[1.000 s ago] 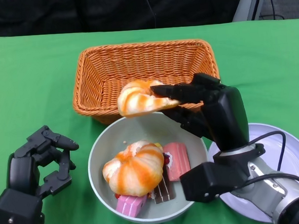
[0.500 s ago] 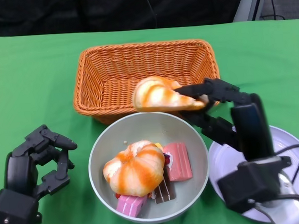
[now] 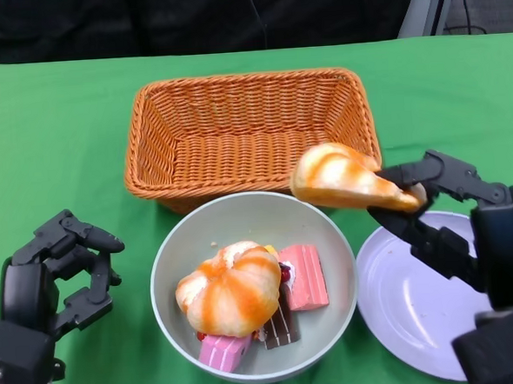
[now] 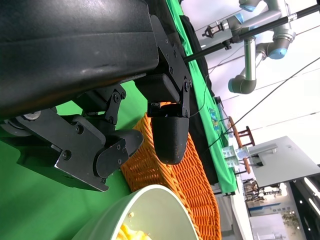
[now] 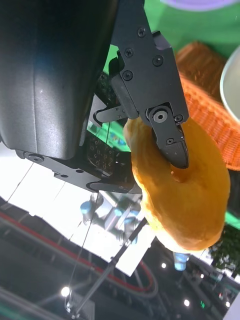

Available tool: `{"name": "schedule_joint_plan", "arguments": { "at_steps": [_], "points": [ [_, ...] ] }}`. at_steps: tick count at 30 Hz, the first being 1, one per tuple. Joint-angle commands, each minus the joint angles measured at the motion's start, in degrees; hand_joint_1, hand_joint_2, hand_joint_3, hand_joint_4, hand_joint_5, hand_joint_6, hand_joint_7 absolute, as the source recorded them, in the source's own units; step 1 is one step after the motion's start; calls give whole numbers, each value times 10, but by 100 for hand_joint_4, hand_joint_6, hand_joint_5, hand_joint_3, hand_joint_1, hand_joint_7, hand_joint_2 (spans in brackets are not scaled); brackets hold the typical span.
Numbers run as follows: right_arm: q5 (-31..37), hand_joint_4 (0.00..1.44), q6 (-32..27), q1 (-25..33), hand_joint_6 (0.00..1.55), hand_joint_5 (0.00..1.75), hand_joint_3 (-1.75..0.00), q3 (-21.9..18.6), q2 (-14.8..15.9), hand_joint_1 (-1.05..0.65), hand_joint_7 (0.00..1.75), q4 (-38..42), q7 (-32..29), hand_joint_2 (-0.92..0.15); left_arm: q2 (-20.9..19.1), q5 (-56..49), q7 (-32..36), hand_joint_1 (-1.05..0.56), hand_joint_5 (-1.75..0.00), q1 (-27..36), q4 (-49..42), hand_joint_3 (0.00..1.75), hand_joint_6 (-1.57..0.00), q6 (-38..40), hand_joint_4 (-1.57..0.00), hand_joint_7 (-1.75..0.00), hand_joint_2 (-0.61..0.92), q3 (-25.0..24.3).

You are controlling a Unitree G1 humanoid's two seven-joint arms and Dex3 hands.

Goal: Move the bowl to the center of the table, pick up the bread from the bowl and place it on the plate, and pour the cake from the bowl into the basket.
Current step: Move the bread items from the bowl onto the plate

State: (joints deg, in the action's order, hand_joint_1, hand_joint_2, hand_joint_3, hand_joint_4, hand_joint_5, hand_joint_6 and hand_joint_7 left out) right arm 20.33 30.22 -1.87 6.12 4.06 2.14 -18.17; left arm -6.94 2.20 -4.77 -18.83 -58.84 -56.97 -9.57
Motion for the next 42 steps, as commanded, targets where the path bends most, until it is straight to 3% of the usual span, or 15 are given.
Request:
{"name": "schedule_joint_plan", "arguments": {
  "at_steps": [1,7,13,22,26,31,36,40,42],
  "points": [
    [-6,77,-8,28,86,155,-2,-28,20,-18,85,-11,9,-92,-13,5,-4,5,-152,-3,-2,100,-78,-8,-82,-127,66,-6],
    [-33,78,40,45,87,154,-2,-66,41,-10,85,34,12,-92,-15,14,-15,5,-153,-5,-7,99,-77,-7,-81,-128,67,-10],
    [18,76,61,34,87,167,-1,-97,66,-11,81,101,-28,-92,-17,14,-13,5,-154,-7,-10,97,-78,-4,-81,-127,67,-14],
    [89,77,89,0,95,153,0,-103,93,-7,67,215,-126,-89,-20,6,-7,4,-156,-8,-13,100,-77,-7,-80,-129,65,-16],
    [132,84,85,-16,102,132,-1,-88,108,-9,54,259,-174,-87,-21,0,-1,3,-157,-6,-9,101,-75,-9,-78,-132,65,-15],
    [165,85,104,-51,104,130,0,-59,121,-4,51,338,-230,-84,-23,-1,-5,4,-158,-3,-6,100,-73,-10,-76,-134,65,-14],
    [206,92,101,-91,111,112,0,-19,136,-4,38,416,-298,-81,-20,2,-4,4,-158,-1,-3,99,-74,-5,-76,-134,65,-15],
    [230,91,80,-117,113,109,-1,15,145,-10,33,459,-330,-83,-20,7,-12,4,-158,-2,-4,98,-74,-7,-76,-133,66,-16],
    [242,87,72,-133,115,118,-1,33,148,-10,28,485,-350,-83,-20,6,-12,4,-158,-3,-6,98,-74,-8,-77,-133,66,-15]
  ]
}}
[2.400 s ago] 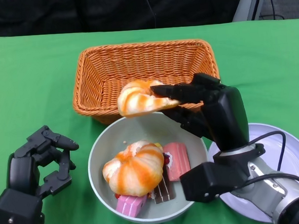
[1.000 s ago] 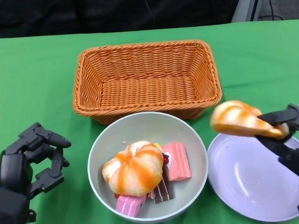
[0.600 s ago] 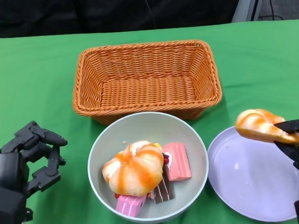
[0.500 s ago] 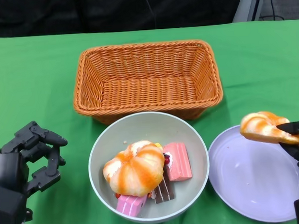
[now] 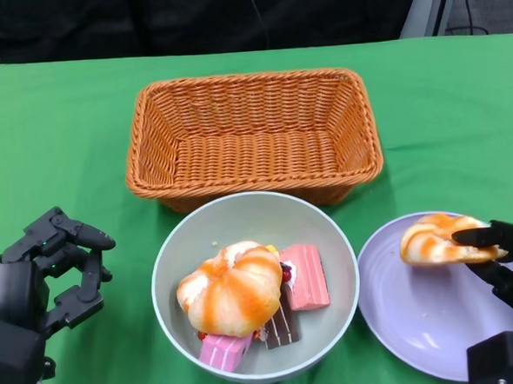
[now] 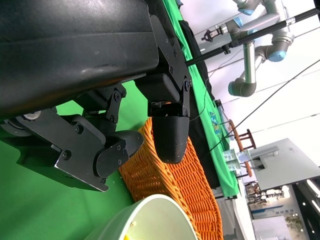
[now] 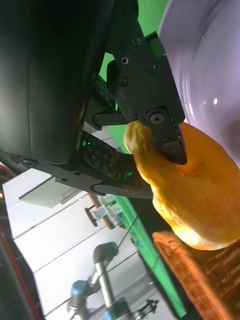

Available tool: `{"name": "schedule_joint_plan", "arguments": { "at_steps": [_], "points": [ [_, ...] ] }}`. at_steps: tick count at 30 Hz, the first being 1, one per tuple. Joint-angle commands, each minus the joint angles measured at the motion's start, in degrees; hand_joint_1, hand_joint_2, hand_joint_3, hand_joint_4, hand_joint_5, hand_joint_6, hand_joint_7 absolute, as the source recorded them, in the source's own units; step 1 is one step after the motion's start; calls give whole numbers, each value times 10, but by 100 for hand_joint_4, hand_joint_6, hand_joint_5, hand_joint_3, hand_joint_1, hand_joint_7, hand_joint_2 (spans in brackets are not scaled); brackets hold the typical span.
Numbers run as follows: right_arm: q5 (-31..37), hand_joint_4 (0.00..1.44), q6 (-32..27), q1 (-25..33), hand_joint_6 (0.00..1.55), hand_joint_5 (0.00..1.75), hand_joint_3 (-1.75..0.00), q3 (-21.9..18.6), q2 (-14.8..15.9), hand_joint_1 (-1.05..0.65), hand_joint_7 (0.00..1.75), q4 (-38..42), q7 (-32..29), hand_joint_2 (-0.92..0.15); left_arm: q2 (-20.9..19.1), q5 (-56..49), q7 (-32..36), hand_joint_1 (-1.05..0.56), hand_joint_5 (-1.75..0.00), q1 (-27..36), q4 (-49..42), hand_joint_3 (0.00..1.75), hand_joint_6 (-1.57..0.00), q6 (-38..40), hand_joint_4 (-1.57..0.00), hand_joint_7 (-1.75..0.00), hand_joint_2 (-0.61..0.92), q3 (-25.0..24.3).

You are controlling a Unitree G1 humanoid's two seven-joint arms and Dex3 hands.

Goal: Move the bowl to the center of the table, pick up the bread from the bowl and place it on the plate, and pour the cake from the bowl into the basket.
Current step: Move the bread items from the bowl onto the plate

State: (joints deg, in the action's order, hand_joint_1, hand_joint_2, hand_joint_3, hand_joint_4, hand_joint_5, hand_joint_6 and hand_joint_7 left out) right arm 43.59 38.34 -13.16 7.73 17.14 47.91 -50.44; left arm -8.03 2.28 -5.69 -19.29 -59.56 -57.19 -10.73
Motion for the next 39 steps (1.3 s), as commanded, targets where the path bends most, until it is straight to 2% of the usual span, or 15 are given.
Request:
{"name": "schedule_joint_plan", "arguments": {
  "at_steps": [1,8,12,16,18,21,24,26,27,29,30,32,36,39],
  "points": [
    [13,86,-13,-27,116,122,0,24,18,-10,26,38,-35,-83,-9,4,-1,4,-158,2,1,98,-74,-7,-78,-133,65,-3],
    [8,88,-27,-48,119,117,0,60,18,-8,18,77,-55,-82,-9,-3,7,3,-156,4,4,99,-75,-4,-78,-132,64,-2],
    [6,82,-26,-43,121,132,-1,73,26,-8,14,72,-53,-83,-9,-4,7,3,-156,4,6,99,-75,-5,-78,-132,65,-1],
    [5,80,-30,-41,122,130,-1,84,35,-10,12,68,-48,-84,-8,-4,9,3,-154,4,8,100,-76,-2,-79,-131,64,-1],
    [12,88,-40,-38,123,115,0,92,38,-8,9,62,-52,-82,-8,-3,7,3,-154,5,8,100,-76,-3,-80,-131,64,-1],
    [19,92,-59,-31,124,107,-1,105,46,-8,7,44,-42,-83,-9,-6,9,4,-155,5,6,100,-75,-7,-80,-131,65,-1],
    [20,91,-103,-8,122,97,-1,113,62,-14,4,-13,19,-86,-9,-10,14,2,-155,6,9,100,-75,-5,-79,-132,65,0],
    [18,95,-137,16,120,70,-1,112,67,-18,2,-68,59,-86,-9,-9,13,3,-155,6,10,101,-75,-5,-79,-132,65,-1],
    [15,98,-156,32,116,50,0,110,69,-20,1,-104,84,-86,-10,-9,12,4,-155,6,10,101,-75,-5,-79,-132,64,-1],
    [8,99,-190,61,109,28,0,106,72,-22,0,-168,130,-85,-10,-8,12,3,-155,7,11,101,-75,-4,-79,-132,64,-1],
    [8,94,-208,76,103,18,0,105,74,-25,0,-200,153,-85,-9,-5,9,3,-155,6,10,102,-75,-3,-79,-132,64,-2],
    [5,87,-238,101,95,8,0,101,76,-30,0,-256,194,-84,-11,-3,6,4,-156,5,7,102,-75,-4,-79,-132,64,-3],
    [1,70,-273,139,79,1,0,91,84,-38,0,-338,264,-85,-12,-5,9,3,-157,2,0,101,-75,-5,-79,-131,64,-3],
    [-5,62,-277,154,71,0,-1,82,85,-46,0,-368,290,-87,-13,-6,8,2,-156,2,0,101,-76,-2,-78,-130,64,-3]
  ]
}}
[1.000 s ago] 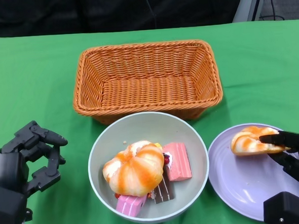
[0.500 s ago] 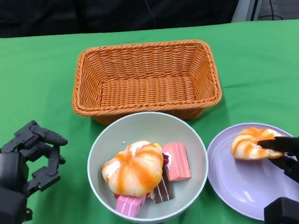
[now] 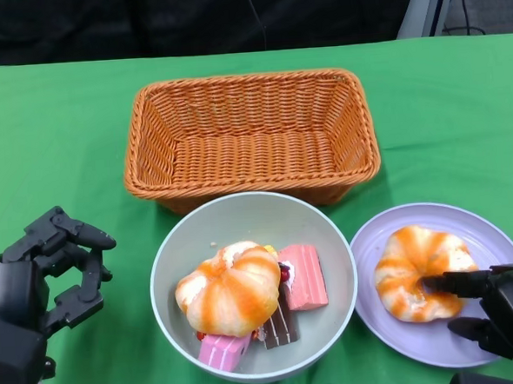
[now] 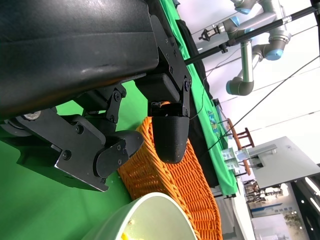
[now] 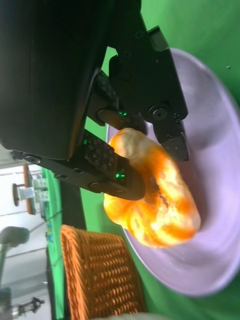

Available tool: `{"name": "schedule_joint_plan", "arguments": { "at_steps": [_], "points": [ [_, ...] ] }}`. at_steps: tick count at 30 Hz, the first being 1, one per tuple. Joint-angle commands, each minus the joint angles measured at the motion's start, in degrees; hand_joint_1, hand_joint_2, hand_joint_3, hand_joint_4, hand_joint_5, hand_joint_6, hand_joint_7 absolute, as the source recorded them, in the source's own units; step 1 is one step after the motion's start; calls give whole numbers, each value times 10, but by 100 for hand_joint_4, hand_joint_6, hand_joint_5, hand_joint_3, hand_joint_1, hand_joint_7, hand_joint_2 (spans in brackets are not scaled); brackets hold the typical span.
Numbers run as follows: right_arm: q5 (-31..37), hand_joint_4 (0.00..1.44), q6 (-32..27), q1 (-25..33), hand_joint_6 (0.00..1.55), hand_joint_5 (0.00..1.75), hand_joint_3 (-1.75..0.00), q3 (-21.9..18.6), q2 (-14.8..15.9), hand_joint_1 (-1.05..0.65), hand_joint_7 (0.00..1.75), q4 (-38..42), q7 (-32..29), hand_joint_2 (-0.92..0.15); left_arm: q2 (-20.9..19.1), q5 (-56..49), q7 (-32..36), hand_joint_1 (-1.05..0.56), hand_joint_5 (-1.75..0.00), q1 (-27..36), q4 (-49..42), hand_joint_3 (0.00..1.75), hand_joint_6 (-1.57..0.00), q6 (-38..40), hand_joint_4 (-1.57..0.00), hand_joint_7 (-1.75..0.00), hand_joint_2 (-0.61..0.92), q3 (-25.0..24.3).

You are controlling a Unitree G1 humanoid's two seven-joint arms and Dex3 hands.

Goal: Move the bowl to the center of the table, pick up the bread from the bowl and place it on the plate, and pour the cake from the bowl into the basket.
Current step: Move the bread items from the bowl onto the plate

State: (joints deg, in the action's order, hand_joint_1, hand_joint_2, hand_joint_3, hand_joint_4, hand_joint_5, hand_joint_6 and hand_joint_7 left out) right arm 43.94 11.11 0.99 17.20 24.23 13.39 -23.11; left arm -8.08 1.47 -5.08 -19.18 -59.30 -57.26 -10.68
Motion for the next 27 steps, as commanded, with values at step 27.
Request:
{"name": "schedule_joint_plan", "arguments": {
  "at_steps": [27],
  "points": [
    [-55,61,18,52,71,4,-18,-76,-37,-65,2,-121,6,-92,-9,13,-9,3,-158,-1,-7,100,-77,-4,-80,-131,65,-4]
  ]
}}
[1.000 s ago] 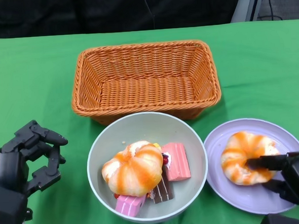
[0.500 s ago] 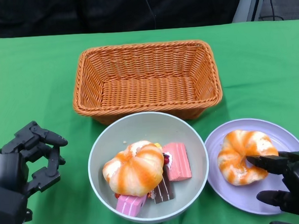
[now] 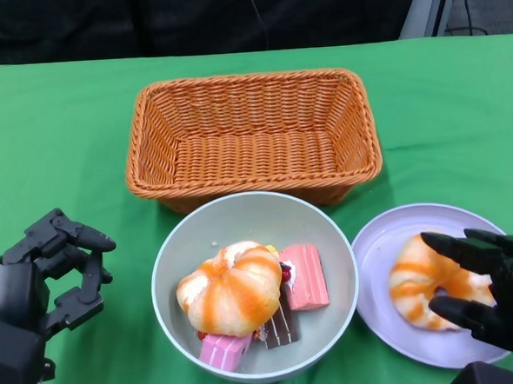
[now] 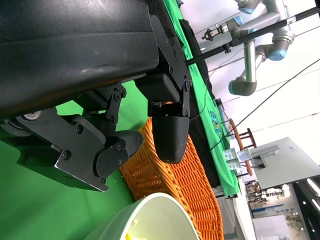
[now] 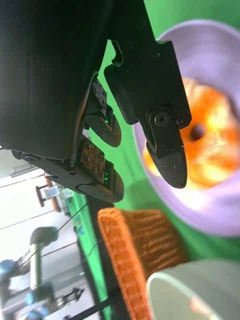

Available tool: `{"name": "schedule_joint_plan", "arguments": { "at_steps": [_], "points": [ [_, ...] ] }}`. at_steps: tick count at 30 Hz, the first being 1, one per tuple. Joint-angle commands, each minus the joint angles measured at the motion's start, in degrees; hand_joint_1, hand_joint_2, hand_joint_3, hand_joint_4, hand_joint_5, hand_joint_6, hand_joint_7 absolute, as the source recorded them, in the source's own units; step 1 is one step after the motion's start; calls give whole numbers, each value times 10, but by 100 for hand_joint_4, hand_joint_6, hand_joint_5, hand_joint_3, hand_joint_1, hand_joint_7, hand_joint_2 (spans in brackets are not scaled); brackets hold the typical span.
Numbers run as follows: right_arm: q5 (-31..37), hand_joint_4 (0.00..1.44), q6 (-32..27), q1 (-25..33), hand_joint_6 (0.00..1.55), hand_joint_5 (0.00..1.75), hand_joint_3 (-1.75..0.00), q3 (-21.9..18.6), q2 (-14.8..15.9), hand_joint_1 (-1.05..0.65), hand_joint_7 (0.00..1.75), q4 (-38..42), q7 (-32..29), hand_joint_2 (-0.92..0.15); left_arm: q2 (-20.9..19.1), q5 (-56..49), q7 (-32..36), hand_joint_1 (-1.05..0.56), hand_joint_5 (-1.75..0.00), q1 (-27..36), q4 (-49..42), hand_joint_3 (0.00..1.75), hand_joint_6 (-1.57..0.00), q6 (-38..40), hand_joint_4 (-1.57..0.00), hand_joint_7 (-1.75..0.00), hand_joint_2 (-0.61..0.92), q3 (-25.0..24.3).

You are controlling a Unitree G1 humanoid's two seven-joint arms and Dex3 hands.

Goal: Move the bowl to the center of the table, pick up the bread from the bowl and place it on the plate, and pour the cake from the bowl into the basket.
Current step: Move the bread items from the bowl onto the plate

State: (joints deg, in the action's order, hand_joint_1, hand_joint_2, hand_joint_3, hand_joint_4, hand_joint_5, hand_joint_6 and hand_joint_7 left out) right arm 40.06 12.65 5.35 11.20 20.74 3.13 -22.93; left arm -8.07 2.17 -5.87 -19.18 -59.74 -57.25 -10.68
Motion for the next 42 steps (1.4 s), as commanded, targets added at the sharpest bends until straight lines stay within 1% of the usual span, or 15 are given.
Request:
{"name": "schedule_joint_plan", "arguments": {
  "at_steps": [1,5,8,10,13,16,20,24,31,37,42],
  "points": [
    [-19,61,2,9,72,4,-17,-18,-3,-65,2,-23,6,-92,-9,7,-2,4,-158,-1,-3,100,-77,-4,-80,-131,65,-5],
    [-41,62,12,17,71,4,-15,-29,-4,-63,1,-52,21,-92,-10,7,-5,3,-158,-1,-4,100,-76,-4,-80,-131,66,-5],
    [-64,63,11,24,69,4,-11,-34,-5,-62,0,-86,52,-92,-11,-1,5,2,-158,0,-2,99,-76,0,-80,-132,65,-3],
    [-73,65,16,26,68,5,-6,-35,-4,-58,0,-104,71,-91,-10,-1,5,3,-158,0,-1,99,-75,0,-79,-132,65,-3],
    [-74,71,22,21,70,7,-4,-30,-10,-59,1,-120,85,-92,-9,1,0,3,-158,-1,-3,99,-75,-4,-79,-132,66,-3],
    [-78,72,35,8,67,6,-6,-26,-7,-62,0,-124,111,-92,-10,-7,8,3,-158,-1,-4,100,-76,-6,-80,-131,65,-1],
    [-76,72,47,-14,64,5,-6,-17,-10,-70,0,-128,139,-92,-6,-3,4,4,-155,1,-2,101,-77,-6,-81,-129,65,-2],
    [-57,71,54,-32,64,4,-6,-4,-16,-76,0,-130,143,-92,-3,4,-5,4,-154,1,1,101,-78,-4,-82,-129,66,-2],
    [-45,68,65,-74,61,2,-9,16,-19,-79,0,-126,170,-92,-1,9,-11,4,-153,0,-2,98,-78,-7,-82,-126,67,-2],
    [-13,71,93,-110,63,2,-5,41,-24,-77,1,-91,154,-92,-1,0,-3,4,-152,3,0,98,-79,-10,-82,-124,67,0],
    [3,72,107,-135,64,2,-2,58,-38,-77,1,-55,141,-92,0,-7,5,4,-152,6,5,99,-79,-11,-82,-125,66,2]
  ]
}}
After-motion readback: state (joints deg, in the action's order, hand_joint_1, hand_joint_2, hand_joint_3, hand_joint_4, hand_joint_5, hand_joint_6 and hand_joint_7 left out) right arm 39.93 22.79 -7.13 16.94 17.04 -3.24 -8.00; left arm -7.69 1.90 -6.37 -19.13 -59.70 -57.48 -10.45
